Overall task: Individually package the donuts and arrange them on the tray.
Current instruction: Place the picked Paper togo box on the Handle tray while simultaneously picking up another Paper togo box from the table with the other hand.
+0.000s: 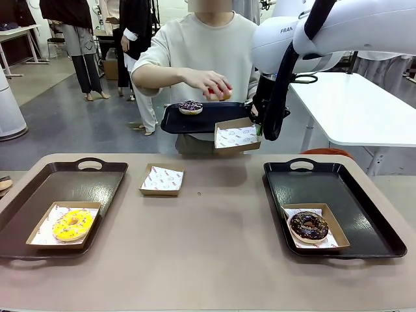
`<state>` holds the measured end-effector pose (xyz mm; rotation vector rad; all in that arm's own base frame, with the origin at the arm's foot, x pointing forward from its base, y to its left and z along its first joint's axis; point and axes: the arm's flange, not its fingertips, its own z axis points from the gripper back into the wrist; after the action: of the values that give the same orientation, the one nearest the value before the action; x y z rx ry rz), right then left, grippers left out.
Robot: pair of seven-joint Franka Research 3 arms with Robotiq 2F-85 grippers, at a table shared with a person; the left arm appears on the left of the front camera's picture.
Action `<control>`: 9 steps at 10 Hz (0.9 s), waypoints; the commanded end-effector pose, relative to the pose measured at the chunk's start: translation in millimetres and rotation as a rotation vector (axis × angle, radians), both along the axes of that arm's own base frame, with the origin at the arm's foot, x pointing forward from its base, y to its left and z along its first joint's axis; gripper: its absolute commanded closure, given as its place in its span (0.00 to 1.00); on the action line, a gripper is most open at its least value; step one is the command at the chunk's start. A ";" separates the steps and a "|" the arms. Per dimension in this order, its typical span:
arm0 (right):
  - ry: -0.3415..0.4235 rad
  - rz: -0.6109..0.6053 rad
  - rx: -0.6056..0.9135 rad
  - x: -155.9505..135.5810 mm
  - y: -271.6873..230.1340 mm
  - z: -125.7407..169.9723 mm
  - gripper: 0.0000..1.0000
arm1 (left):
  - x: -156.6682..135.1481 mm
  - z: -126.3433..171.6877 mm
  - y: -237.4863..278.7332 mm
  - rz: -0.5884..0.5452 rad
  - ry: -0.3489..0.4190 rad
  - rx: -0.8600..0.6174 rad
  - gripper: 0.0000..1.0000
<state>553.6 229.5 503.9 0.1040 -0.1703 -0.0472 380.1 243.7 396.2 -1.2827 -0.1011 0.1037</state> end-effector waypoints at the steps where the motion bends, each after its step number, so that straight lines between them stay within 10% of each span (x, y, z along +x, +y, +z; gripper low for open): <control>1: -0.017 -0.001 0.006 -5.5 -2.3 -2.9 1.00 | -1.9 1.7 0.6 -0.001 -0.004 -0.008 0.00; 9: -0.017 -0.001 0.006 -5.5 -2.3 -2.9 1.00 | -1.9 1.7 0.6 -0.001 -0.004 -0.008 0.00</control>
<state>553.6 229.5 503.9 0.1039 -0.1703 -0.0472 380.0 243.7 396.2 -1.2827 -0.1011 0.1038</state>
